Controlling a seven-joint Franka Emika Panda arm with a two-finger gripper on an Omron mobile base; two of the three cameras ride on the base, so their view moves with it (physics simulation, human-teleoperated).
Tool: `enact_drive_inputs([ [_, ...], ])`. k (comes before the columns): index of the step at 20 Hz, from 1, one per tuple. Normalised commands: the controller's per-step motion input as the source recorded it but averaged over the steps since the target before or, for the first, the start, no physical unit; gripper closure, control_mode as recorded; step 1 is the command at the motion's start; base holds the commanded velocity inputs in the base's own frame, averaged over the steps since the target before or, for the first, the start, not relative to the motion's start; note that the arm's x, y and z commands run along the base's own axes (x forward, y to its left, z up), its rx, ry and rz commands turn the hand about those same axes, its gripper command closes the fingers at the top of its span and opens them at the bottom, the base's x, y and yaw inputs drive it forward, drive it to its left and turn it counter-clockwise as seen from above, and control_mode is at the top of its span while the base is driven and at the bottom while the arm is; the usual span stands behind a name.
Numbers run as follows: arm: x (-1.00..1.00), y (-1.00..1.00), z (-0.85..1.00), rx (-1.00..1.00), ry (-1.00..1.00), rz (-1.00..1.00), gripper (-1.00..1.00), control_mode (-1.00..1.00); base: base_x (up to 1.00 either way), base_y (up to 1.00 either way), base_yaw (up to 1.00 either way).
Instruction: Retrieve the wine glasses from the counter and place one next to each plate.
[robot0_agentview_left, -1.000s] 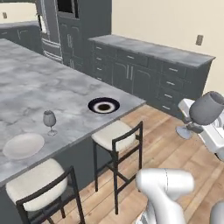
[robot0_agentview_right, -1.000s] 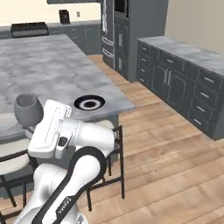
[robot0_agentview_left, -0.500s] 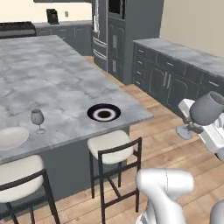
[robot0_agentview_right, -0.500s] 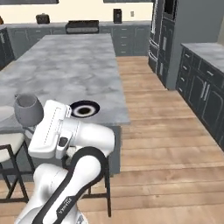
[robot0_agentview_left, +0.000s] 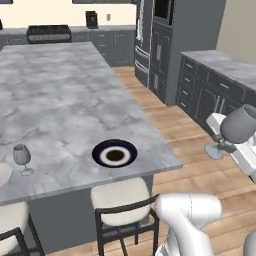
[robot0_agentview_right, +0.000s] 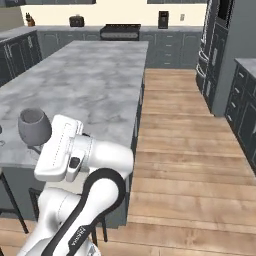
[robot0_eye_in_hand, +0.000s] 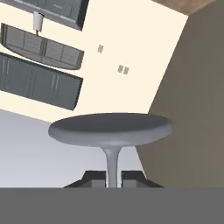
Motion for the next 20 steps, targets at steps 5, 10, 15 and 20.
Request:
enact_drive_inputs([
  [5, 0.0, 0.0, 0.0, 0.0, 0.0, 0.0, 1.0, 1.0, 0.99, -0.37, 0.32],
  [10, 0.0, 0.0, 0.0, 0.0, 0.0, 0.0, 1.0, 1.0, 0.59, -0.54, 0.51],
  [15, 0.0, 0.0, 0.0, 0.0, 0.0, 0.0, 1.0, 1.0, 0.7, -0.39, 0.32],
  [20, 0.6, -0.08, -0.09, -0.03, 0.08, 0.0, 1.0, -1.0, 0.32, -0.17, 0.06],
])
